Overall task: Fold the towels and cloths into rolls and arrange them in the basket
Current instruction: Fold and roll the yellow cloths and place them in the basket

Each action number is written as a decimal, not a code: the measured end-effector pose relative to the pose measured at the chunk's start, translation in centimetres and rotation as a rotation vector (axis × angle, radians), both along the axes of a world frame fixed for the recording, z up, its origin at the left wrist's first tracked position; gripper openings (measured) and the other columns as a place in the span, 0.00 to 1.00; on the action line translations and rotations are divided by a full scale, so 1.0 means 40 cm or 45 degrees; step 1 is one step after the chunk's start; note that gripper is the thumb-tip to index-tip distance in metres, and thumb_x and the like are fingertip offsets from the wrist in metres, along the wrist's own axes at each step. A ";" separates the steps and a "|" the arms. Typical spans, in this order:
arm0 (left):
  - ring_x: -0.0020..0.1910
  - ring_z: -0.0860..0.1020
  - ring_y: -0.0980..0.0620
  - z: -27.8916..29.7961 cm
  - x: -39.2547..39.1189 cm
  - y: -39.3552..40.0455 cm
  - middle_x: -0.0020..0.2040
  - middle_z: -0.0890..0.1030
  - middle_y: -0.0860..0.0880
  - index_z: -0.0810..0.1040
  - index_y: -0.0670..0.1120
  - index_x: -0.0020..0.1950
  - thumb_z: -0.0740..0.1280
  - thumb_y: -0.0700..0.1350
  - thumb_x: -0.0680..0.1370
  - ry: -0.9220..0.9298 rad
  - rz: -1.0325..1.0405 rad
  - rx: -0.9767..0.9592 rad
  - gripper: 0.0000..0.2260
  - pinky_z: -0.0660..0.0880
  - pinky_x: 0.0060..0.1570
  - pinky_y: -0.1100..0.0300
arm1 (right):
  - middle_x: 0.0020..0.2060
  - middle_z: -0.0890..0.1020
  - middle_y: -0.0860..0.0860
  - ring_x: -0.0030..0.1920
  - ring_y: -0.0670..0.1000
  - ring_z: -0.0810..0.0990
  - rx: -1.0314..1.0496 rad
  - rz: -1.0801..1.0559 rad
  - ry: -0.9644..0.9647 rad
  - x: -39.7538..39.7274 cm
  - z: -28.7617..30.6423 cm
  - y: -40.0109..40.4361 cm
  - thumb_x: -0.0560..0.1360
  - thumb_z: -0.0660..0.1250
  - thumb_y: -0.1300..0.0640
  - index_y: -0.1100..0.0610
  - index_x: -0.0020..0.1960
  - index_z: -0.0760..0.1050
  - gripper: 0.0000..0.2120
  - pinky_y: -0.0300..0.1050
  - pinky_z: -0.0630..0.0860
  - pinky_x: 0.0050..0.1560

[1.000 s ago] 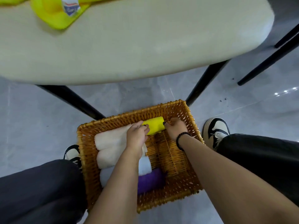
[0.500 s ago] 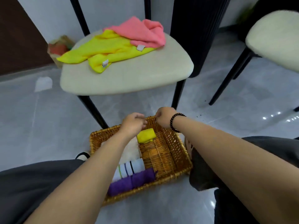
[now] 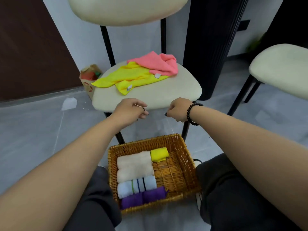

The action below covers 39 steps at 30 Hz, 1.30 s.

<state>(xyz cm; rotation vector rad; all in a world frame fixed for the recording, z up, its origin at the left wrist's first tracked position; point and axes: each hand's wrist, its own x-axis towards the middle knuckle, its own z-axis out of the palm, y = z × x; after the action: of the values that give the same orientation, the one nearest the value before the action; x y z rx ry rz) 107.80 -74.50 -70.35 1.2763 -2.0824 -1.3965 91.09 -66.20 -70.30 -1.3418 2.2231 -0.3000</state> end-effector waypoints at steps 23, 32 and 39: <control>0.54 0.73 0.37 -0.036 -0.056 -0.250 0.48 0.79 0.42 0.78 0.45 0.46 0.61 0.41 0.78 -0.609 0.050 -0.891 0.06 0.67 0.42 0.52 | 0.58 0.78 0.55 0.58 0.54 0.76 -0.290 -0.113 0.077 -0.050 0.035 -0.171 0.75 0.65 0.53 0.61 0.62 0.75 0.18 0.43 0.72 0.53; 0.35 0.64 0.50 0.081 -0.035 -0.098 0.33 0.66 0.51 0.63 0.46 0.37 0.55 0.42 0.82 -0.066 -0.026 -0.578 0.13 0.59 0.34 0.54 | 0.59 0.73 0.50 0.62 0.57 0.69 -0.406 0.066 0.162 -0.054 0.027 -0.185 0.62 0.66 0.44 0.37 0.57 0.74 0.22 0.54 0.70 0.61; 0.40 0.82 0.57 0.116 -0.019 -0.084 0.38 0.84 0.55 0.80 0.49 0.45 0.57 0.45 0.83 0.579 0.142 0.040 0.13 0.78 0.46 0.58 | 0.38 0.79 0.49 0.42 0.54 0.75 -0.374 0.072 0.162 -0.054 0.016 -0.182 0.73 0.63 0.52 0.49 0.41 0.77 0.05 0.46 0.71 0.41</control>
<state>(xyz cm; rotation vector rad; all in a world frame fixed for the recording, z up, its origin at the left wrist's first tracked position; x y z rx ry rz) 107.04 -77.87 -65.72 0.9553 -1.6658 -1.5056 88.93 -73.48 -69.67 -1.6136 2.3067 -0.5516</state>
